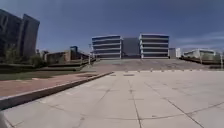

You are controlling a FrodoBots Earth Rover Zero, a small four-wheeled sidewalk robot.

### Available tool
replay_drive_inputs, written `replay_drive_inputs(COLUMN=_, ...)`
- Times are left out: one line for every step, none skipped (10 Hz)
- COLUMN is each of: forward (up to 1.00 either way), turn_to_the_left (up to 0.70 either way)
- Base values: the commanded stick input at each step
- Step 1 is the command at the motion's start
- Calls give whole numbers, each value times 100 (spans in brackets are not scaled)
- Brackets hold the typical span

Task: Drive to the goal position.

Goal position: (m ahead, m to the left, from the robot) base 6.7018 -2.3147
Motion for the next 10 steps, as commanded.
replay_drive_inputs(forward=70, turn_to_the_left=-5)
replay_drive_inputs(forward=70, turn_to_the_left=-5)
replay_drive_inputs(forward=70, turn_to_the_left=-5)
replay_drive_inputs(forward=70, turn_to_the_left=-5)
replay_drive_inputs(forward=70, turn_to_the_left=-5)
replay_drive_inputs(forward=70, turn_to_the_left=-5)
replay_drive_inputs(forward=70, turn_to_the_left=-26)
replay_drive_inputs(forward=70, turn_to_the_left=-31)
replay_drive_inputs(forward=70, turn_to_the_left=-33)
replay_drive_inputs(forward=70, turn_to_the_left=-34)
